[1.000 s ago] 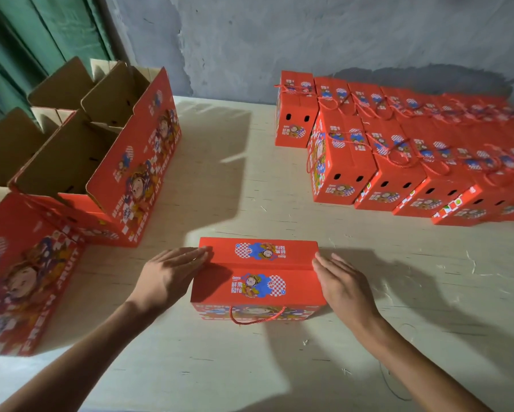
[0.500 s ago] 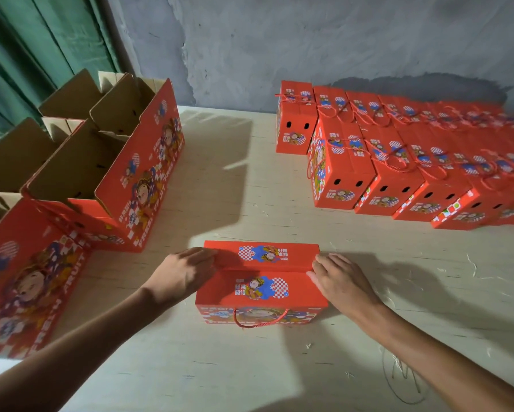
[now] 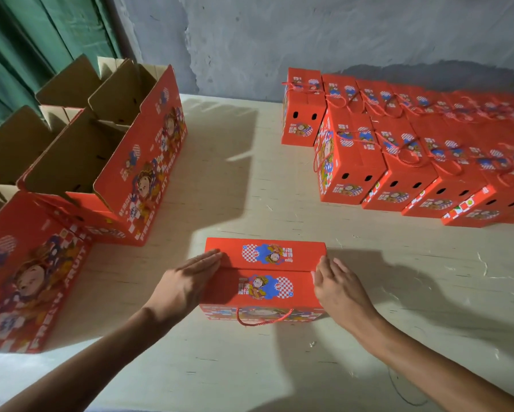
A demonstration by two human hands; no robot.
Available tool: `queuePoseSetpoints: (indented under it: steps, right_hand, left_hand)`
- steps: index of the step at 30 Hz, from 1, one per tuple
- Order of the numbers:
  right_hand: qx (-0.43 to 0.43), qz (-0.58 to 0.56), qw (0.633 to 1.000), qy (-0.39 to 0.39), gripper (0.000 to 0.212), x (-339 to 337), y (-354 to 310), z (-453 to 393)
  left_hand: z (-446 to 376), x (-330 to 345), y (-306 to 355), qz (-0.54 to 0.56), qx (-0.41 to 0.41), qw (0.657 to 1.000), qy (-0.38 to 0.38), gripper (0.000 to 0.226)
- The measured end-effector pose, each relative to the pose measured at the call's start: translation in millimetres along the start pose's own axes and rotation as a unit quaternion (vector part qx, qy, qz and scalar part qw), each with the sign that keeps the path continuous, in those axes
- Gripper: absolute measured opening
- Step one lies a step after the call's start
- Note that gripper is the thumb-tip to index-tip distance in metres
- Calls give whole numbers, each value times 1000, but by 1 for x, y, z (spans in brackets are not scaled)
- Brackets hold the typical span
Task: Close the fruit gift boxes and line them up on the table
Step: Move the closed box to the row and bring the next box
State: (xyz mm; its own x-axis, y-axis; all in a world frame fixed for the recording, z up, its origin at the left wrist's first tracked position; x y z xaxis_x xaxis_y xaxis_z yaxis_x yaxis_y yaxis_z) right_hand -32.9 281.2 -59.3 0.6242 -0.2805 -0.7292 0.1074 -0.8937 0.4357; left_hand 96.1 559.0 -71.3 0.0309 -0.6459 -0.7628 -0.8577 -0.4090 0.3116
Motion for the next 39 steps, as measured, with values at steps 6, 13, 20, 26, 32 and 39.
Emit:
queuePoseSetpoints:
  steps: [6, 13, 20, 26, 32, 39]
  right_hand:
    - [148, -56, 987, 3, 24, 1, 8, 3]
    - [631, -471, 612, -71, 53, 37, 10, 41]
    - [700, -516, 491, -38, 9, 39, -5, 44]
    - [744, -525, 412, -18, 15, 43, -2, 42]
    - [726, -501, 472, -7, 8, 45, -12, 42]
    - [675, -419, 607, -19, 39, 38, -5, 43]
  left_hand:
    - [6, 4, 5, 61, -135, 989, 26, 44]
    - [7, 24, -3, 202, -502, 831, 130, 41]
    - [31, 48, -1, 269, -606, 744, 83, 54]
    - [28, 53, -1, 184, -598, 774, 98, 58]
    - [25, 55, -12, 208, -591, 772, 108, 57]
    - [-29, 58, -57, 181, -540, 818, 85, 30]
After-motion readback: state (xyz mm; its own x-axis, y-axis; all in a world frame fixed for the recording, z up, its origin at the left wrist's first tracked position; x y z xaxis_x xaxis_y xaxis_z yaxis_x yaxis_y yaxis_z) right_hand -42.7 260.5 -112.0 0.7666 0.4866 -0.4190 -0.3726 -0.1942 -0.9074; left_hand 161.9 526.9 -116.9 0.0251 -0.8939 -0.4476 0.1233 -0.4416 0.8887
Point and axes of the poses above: each hand's wrist, its own z-axis away from the middle knuckle, its own x-axis out of the palm, y = z × x, the point moved 4 cm from there along -z, towards the middle knuckle, and after that the axes turned 12 degrees about y, right-handed, at the moved point
